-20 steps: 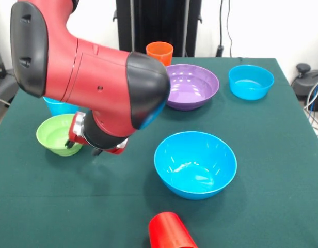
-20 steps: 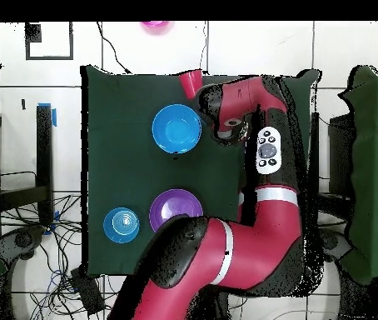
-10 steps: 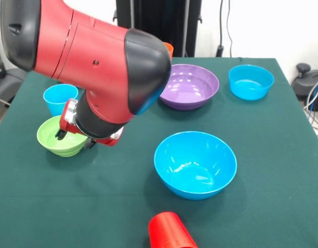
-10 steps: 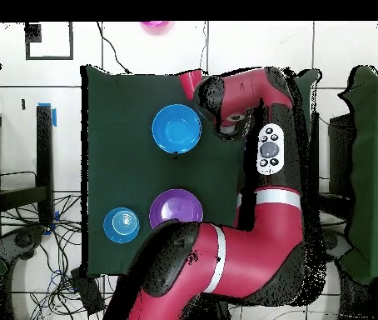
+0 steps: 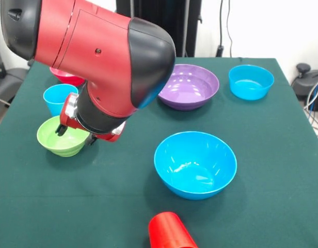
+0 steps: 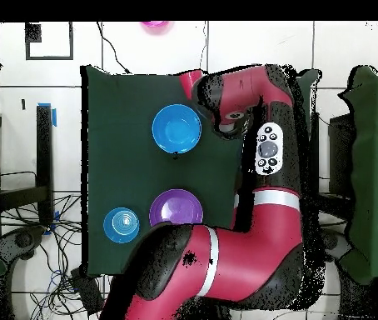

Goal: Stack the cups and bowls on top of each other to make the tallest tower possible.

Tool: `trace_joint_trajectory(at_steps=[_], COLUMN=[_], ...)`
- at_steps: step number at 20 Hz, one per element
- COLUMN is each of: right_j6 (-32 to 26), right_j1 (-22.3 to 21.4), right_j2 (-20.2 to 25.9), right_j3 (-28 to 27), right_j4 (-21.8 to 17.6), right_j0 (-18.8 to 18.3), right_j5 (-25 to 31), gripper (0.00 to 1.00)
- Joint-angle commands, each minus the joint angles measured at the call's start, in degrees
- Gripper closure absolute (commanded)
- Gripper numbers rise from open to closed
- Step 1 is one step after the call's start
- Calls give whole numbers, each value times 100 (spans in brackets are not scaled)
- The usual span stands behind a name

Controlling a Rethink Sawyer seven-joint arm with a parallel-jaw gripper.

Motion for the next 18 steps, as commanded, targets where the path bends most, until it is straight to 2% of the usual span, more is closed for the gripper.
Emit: trace_joint_trajectory(at_steps=[1, 18], right_j6=[883, 1108], right_j1=[198, 404], right_j2=[25, -334], right_j3=[546, 528], right_j4=[292, 795], right_j0=[117, 222], right_j5=[-719, -896], gripper=[0, 0])
